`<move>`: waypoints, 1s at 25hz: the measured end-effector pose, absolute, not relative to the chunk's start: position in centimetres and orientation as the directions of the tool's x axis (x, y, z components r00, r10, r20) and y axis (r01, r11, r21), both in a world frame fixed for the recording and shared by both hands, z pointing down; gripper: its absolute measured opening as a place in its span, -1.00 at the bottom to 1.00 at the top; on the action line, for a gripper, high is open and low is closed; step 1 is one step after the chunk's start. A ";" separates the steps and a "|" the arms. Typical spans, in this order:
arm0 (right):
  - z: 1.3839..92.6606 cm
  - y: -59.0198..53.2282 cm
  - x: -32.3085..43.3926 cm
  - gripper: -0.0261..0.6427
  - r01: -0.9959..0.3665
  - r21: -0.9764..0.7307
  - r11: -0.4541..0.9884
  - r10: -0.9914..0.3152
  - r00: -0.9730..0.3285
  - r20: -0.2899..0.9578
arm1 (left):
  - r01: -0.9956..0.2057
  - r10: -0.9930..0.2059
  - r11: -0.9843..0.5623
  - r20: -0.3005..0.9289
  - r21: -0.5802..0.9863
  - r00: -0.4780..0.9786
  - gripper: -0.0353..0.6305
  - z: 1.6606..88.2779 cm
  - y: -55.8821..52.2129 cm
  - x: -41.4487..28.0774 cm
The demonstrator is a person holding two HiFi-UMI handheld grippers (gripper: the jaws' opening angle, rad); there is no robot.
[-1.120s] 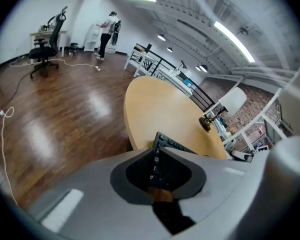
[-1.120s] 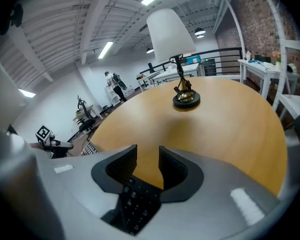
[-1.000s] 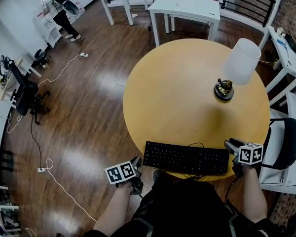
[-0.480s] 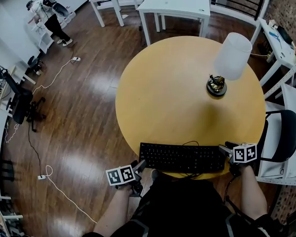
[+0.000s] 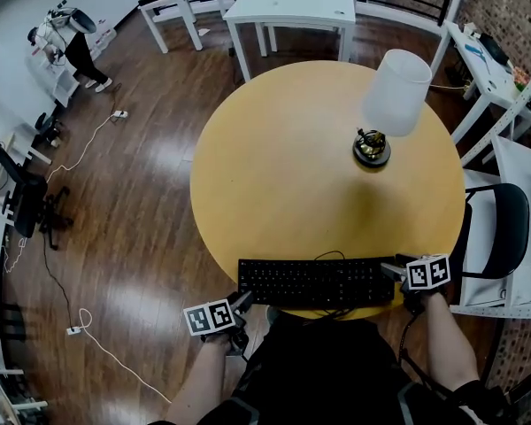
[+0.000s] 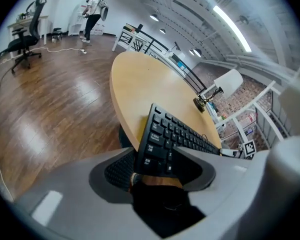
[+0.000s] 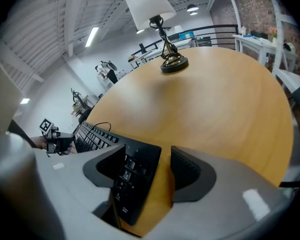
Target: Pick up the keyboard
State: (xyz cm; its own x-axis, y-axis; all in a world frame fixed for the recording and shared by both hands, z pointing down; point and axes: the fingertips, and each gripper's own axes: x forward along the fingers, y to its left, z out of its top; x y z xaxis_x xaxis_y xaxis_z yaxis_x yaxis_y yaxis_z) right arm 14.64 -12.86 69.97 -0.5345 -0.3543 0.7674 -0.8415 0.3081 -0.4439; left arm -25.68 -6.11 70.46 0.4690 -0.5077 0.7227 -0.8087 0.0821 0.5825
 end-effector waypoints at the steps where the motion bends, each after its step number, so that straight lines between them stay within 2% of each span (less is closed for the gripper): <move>1: 70.2 -12.9 14.4 -0.07 -0.838 -0.450 0.308 -0.349 -0.540 0.766 | -0.804 -0.512 0.096 0.722 0.587 0.466 -0.17 70.5 -6.4 -25.6; 12: 70.3 -13.2 14.5 -0.18 -0.819 -0.505 0.273 -0.343 -0.573 0.744 | -0.826 -0.477 0.075 0.748 0.558 0.462 -0.26 71.3 -7.8 -25.7; 17: 70.3 -13.5 14.9 -0.28 -0.795 -0.563 0.226 -0.380 -0.604 0.701 | -0.829 -0.483 0.051 0.741 0.557 0.468 -0.26 71.6 -7.9 -25.3; 25: 70.4 -13.6 14.7 -0.33 -0.786 -0.581 0.210 -0.325 -0.617 0.717 | -0.847 -0.453 0.022 0.761 0.531 0.465 -0.26 71.5 -7.7 -25.0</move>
State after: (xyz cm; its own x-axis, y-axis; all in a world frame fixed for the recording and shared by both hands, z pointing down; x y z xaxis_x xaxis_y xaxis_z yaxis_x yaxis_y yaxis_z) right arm 14.68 -13.55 70.35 -0.6165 -0.3246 0.7173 -0.7865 0.2104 -0.5807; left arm -24.97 -7.73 71.49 0.4646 -0.4530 0.7609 -0.8473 0.0225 0.5307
